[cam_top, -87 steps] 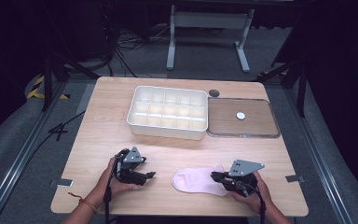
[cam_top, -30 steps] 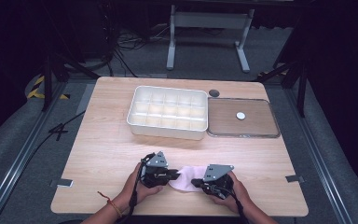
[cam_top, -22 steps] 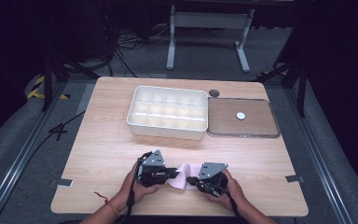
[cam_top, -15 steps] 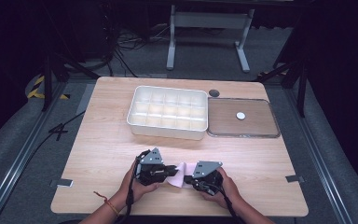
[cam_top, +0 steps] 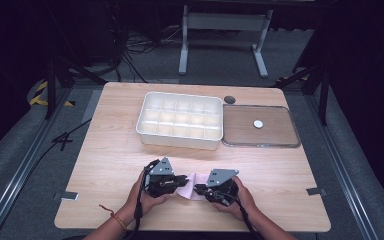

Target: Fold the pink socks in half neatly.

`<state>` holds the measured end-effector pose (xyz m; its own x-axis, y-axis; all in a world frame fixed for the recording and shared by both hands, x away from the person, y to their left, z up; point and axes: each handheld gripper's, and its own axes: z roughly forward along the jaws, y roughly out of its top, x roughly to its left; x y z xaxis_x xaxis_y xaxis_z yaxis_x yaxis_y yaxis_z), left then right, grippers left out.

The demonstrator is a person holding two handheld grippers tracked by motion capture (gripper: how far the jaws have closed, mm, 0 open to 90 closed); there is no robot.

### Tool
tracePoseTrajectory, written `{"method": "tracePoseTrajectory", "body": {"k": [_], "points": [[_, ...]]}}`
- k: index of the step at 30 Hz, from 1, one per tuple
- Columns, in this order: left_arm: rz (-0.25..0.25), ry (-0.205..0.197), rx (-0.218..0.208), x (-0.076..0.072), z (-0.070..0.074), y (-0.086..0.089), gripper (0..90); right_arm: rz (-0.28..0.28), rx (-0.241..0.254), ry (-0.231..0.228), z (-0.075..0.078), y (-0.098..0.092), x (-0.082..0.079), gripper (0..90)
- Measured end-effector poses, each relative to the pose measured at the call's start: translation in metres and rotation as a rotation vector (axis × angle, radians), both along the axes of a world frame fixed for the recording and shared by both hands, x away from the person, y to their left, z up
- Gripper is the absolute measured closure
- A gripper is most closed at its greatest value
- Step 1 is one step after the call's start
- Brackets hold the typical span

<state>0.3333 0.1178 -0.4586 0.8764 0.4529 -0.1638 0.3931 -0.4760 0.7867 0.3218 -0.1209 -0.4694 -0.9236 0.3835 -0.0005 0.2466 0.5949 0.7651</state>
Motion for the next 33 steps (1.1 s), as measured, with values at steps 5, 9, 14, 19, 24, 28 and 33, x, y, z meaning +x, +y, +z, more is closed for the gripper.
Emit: {"method": "tracePoseTrajectory", "body": {"k": [5,9,14,19,24,28,33], "points": [[0.009,0.000,0.000,0.000,0.001,0.003,82.4,-0.045,0.012,-0.027,0.013,-0.024,0.002,83.9],[0.020,0.002,0.002,-0.001,0.001,0.003,82.3,-0.082,0.006,-0.027,0.017,-0.043,0.003,84.7],[0.015,0.001,0.004,-0.001,0.001,0.002,82.4,-0.092,-0.024,-0.009,0.011,-0.056,-0.003,85.4],[0.009,-0.007,0.006,-0.002,0.001,0.000,82.3,-0.066,-0.053,-0.006,0.006,-0.049,0.000,85.6],[0.004,-0.017,0.014,-0.001,0.003,-0.002,82.2,-0.068,-0.070,0.013,-0.005,-0.044,0.002,86.2],[-0.004,-0.038,0.037,-0.001,0.005,-0.007,82.2,-0.072,-0.071,0.011,-0.006,-0.042,0.002,86.7],[0.009,-0.060,0.059,0.001,0.010,-0.012,82.2,-0.072,-0.062,0.001,-0.007,-0.039,0.002,86.8]]}}
